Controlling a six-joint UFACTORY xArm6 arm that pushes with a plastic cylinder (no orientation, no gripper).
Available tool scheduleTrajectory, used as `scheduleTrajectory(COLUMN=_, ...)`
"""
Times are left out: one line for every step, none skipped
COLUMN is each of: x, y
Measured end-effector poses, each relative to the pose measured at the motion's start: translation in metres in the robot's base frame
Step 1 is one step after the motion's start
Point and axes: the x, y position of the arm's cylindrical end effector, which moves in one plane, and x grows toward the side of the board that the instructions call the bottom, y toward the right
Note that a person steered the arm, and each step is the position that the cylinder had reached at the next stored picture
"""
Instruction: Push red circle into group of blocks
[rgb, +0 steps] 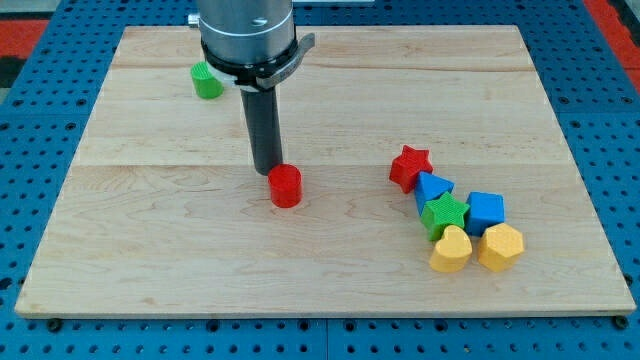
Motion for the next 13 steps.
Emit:
scheduleTrajectory(x=0.001, y=-0.027)
scheduleTrajectory(x=0.044, y=0.009)
scheduleTrajectory(x=0.094, y=0.064)
scheduleTrajectory(x=0.093, y=0.064)
scheduleTrajectory(x=0.047, y=-0.021)
scheduleTrajectory(x=0.044, y=0.008)
scheduleTrajectory(x=0.056, y=0.068)
scheduleTrajectory(x=0.048, y=0.064)
scheduleTrajectory(x=0.039, y=0.033)
scheduleTrajectory(x=0.039, y=0.079)
scheduleTrajectory(x=0.039, y=0.109)
scheduleTrajectory(x=0.039, y=0.051)
scheduleTrajectory(x=0.010, y=0.012)
